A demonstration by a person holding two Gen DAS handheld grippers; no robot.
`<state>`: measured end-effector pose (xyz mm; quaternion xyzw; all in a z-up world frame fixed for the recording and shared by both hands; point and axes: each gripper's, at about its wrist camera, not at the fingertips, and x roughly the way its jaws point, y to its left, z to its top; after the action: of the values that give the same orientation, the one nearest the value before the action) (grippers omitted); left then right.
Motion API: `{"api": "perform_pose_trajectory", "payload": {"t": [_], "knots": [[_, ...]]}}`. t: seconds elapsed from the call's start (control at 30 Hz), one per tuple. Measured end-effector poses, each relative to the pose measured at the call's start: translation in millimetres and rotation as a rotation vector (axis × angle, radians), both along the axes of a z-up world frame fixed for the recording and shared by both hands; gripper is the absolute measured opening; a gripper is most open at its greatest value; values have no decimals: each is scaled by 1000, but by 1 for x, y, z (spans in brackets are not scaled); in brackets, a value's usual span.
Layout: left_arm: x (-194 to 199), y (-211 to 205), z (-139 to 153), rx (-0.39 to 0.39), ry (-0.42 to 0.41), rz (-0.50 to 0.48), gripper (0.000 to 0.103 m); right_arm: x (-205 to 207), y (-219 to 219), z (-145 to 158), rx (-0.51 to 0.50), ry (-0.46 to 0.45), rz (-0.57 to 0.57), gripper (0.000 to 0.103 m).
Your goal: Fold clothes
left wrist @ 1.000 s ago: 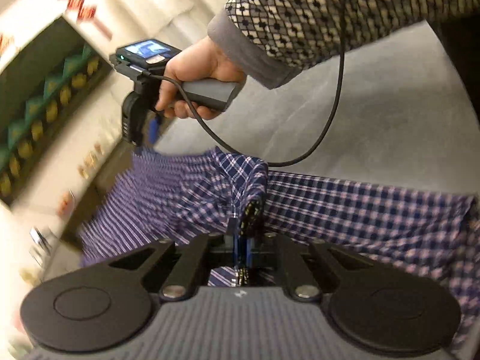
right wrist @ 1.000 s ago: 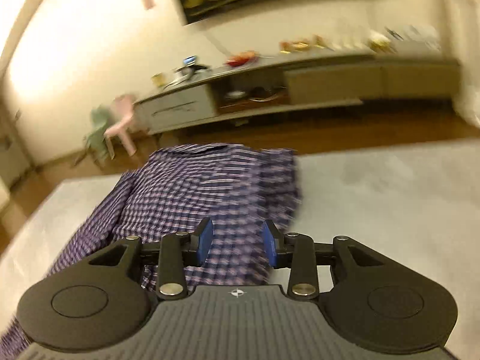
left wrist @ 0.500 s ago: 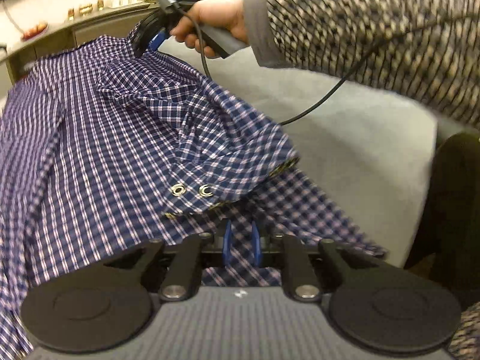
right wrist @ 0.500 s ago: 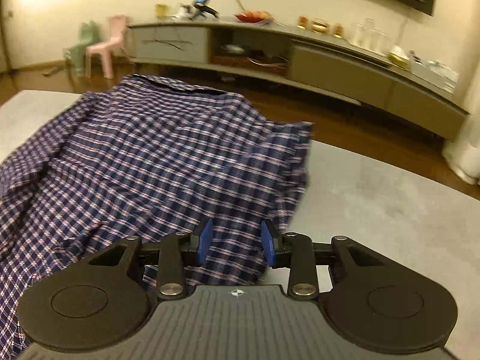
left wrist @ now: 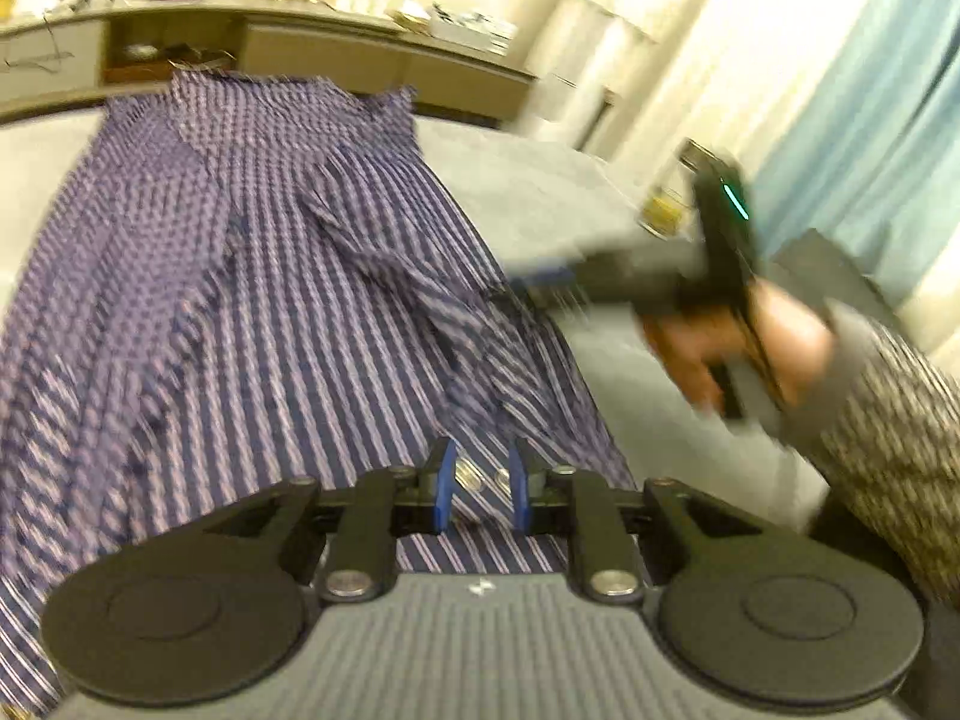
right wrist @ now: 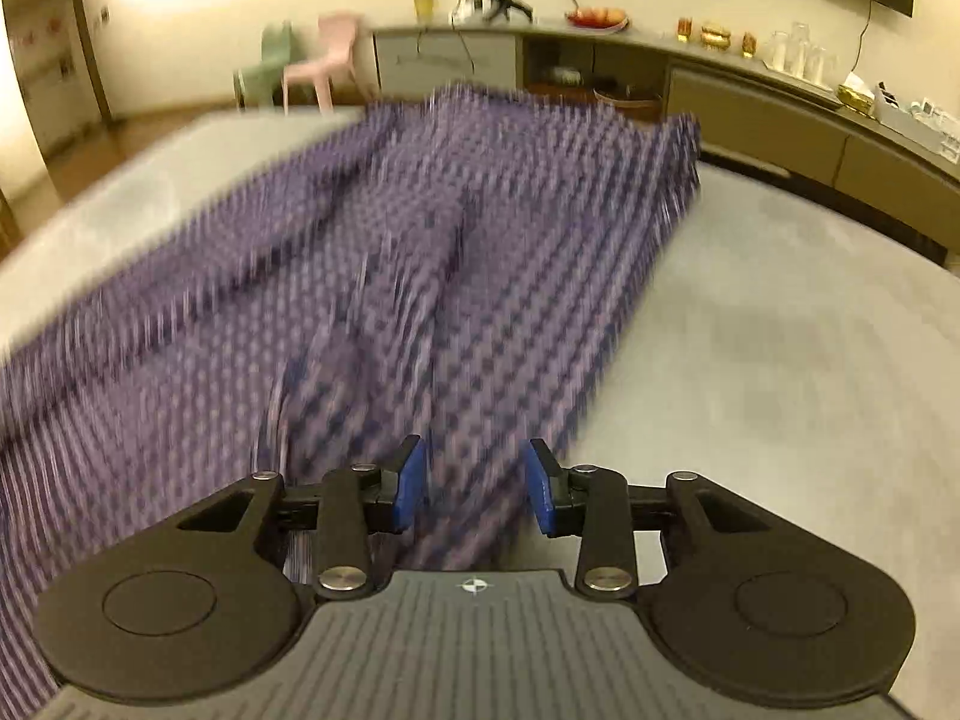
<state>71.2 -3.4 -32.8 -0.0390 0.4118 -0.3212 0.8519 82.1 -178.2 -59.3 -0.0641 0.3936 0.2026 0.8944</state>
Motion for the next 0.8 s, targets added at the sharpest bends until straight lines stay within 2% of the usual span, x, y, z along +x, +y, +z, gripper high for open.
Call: {"api": "perform_pose_trajectory", "payload": {"t": [0.03, 0.13, 0.2, 0.3, 0.33, 0.37, 0.43, 0.57, 0.63, 0.8], "knots": [[8, -3, 2, 10, -10, 13, 18, -11, -2, 0, -5, -5, -7, 39], [32, -18, 6, 49, -39, 30, 19, -34, -6, 14, 61, -30, -29, 40], [47, -37, -8, 106, -38, 37, 19, -48, -5, 19, 105, -31, -29, 43], [64, -52, -39, 214, -2, 75, 19, -63, 0, 11, 72, -40, 2, 43], [65, -51, -45, 238, -16, 97, 13, -68, 2, 9, 61, -43, 12, 44], [64, -50, -49, 255, -43, 120, 8, -74, 4, 6, 50, -46, 22, 44], [59, -42, -47, 276, -44, 173, 8, -84, 8, 1, 28, -52, 42, 43], [42, -21, -38, 262, -18, 253, 9, -95, 12, 1, -7, -56, 46, 44], [24, -15, -37, 236, -12, 229, 13, -107, 16, 1, -7, -72, 47, 44], [-24, 6, -40, 209, 8, 209, 14, -137, 27, 3, -5, -113, 50, 43]]}}
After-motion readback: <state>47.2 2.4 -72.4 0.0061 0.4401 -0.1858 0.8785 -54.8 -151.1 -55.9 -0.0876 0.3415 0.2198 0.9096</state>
